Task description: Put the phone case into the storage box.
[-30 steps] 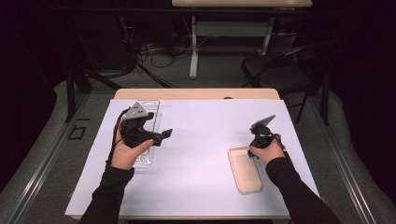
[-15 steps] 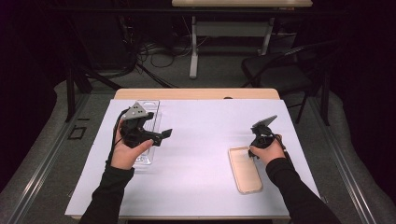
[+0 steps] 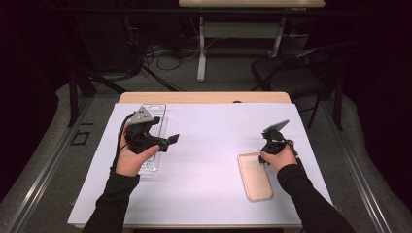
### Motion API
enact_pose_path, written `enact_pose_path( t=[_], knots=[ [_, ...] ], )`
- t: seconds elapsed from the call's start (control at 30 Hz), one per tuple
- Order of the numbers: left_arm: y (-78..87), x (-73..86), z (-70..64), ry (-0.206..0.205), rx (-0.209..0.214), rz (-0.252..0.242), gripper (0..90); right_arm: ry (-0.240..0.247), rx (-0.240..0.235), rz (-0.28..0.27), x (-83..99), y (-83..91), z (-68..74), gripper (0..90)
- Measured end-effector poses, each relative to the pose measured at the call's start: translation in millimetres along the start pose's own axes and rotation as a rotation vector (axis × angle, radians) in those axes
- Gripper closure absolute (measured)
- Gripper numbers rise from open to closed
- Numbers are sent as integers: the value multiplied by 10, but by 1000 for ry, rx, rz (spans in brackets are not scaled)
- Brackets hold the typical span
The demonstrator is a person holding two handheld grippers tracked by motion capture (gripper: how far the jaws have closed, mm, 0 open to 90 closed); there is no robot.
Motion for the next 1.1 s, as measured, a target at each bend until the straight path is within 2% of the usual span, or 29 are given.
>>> enact_pose_path(
  t=[0.03,0.07,0.27,0.37,0.5,0.53,0.57,0.67,0.7,0.73,0.77,0.8,0.9,0.97,1.1],
  knots=[
    [-1,0,0,0,-1,0,47,3,-1,-1,1,1,-6,859],
    [-1,0,0,0,-1,1,47,-14,-8,0,2,7,1,859],
    [-8,1,-1,0,0,4,47,-5,-19,-12,7,21,-19,860],
    [-12,2,1,-2,0,4,47,-19,-22,-2,13,40,-7,861],
    [-10,3,0,1,-1,2,47,10,-38,-22,22,48,-27,862],
    [-9,3,0,1,-1,2,48,-6,-34,-14,22,66,-15,863],
    [-10,4,0,0,-1,3,48,-4,-47,-26,25,67,-15,864],
    [-11,4,2,-1,-2,4,48,-7,-44,-17,34,101,-11,870],
    [-13,4,3,-1,-1,5,47,4,-49,-35,38,101,-18,871],
    [-14,5,3,-1,-2,5,47,23,-36,-29,44,121,-30,871],
    [-14,5,3,0,-2,5,47,14,-58,-44,46,127,-22,872],
    [-15,5,2,1,-1,5,48,1,-54,-30,46,148,-10,872],
    [-18,5,1,1,-2,4,48,7,-67,-54,59,171,1,872],
    [-19,5,1,2,-2,5,48,25,-58,-37,66,200,4,872],
    [-15,6,1,1,-2,5,48,21,-54,-46,73,239,38,872]
  ],
)
Point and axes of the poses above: each handheld gripper's, and its own axes: y roughly backward along the jaws, x roughly out of its underside, z roughly to its left, the point moved 2 cm from there along -y, roughly forward along the jaws, and after that the axes turned 12 degrees about z, right-handed, at the moved point
